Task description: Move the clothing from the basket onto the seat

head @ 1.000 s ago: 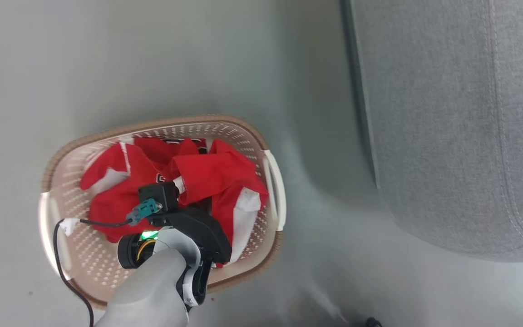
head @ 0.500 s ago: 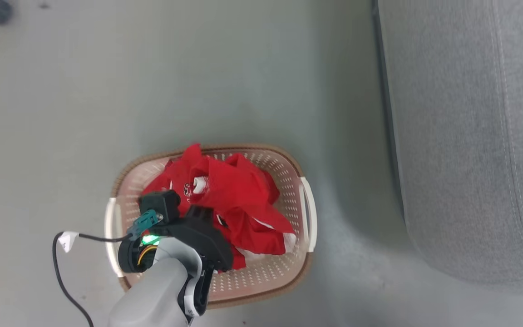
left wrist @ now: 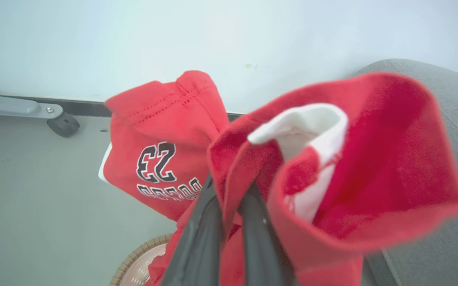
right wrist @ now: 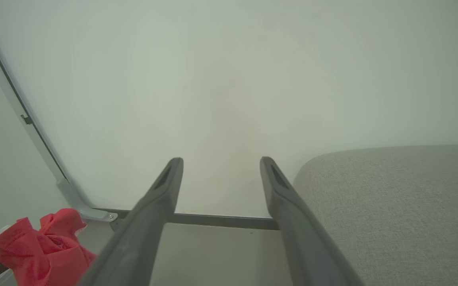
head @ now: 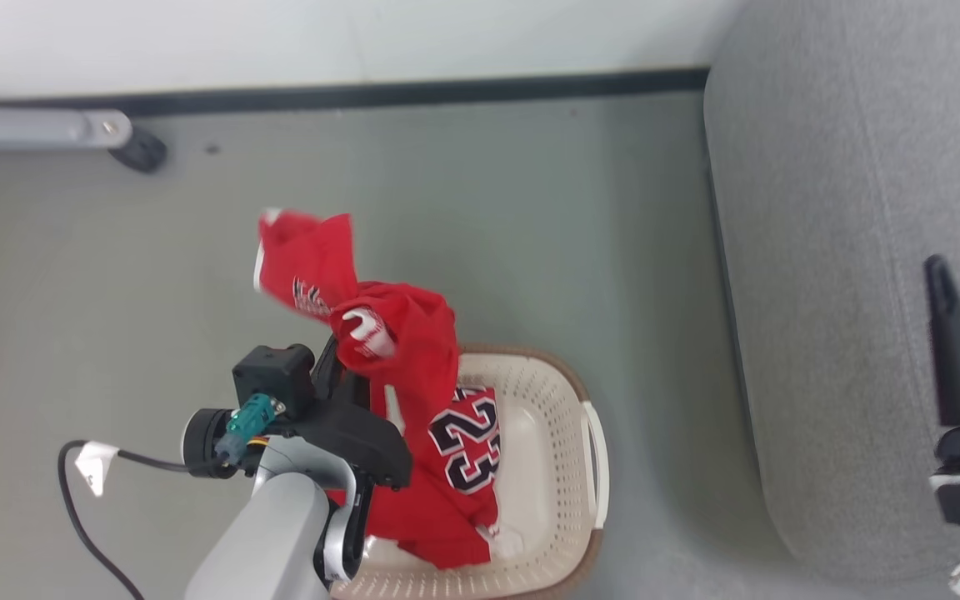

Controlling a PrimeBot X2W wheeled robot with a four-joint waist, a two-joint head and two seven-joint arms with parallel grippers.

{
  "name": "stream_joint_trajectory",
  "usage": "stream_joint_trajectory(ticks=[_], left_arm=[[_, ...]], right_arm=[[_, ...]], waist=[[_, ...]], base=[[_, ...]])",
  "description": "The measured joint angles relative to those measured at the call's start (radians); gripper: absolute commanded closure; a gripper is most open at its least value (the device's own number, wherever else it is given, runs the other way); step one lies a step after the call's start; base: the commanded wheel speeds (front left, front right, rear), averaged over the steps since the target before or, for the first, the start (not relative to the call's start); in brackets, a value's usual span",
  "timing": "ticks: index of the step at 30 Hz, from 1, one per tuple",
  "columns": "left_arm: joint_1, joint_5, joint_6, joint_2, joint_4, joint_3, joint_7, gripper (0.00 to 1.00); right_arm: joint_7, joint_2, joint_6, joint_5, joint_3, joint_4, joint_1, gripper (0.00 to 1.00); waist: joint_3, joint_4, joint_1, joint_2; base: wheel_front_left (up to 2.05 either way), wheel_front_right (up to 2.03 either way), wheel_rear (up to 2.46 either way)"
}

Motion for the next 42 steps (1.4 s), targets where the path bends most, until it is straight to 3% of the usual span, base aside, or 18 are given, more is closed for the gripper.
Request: stream_joint_trajectory(ticks=[10, 16, 31, 42], left_arm=[[0.072, 0.228, 0.000, 0.000, -0.215, 0.035, 0.000, 1.00], [0.092, 0.289, 0.000, 0.000, -0.336, -0.009, 0.000, 1.00], [0.040, 0.298, -0.011, 0.005, -0.453, -0.060, 0.024, 1.00], [-0.041, 0.274, -0.011, 0.003, -0.476, -0.141, 0.079, 1.00]], right_arm=[[0.000, 0.055, 0.000, -0.045, 0.102, 0.085, 0.032, 0.00], [0.000, 0.062, 0.000, -0.057, 0.183, 0.103, 0.061, 0.00], [0.000, 0.097, 0.000, -0.057, 0.455, 0.143, 0.056, 0.00], [0.000, 0.125, 0.000, -0.046, 0.523, 0.207, -0.016, 0.00]], waist=[[-0.154, 0.024, 0.0000, 0.0000], [-0.239, 0.032, 0.0000, -0.0001], [-0.384, 0.058, 0.0001, -0.0001], [-0.413, 0.106, 0.0003, 0.0000]], base=[[0.00, 0.00, 0.00], [0.00, 0.00, 0.00], [0.00, 0.00, 0.00], [0.00, 0.00, 0.00]])
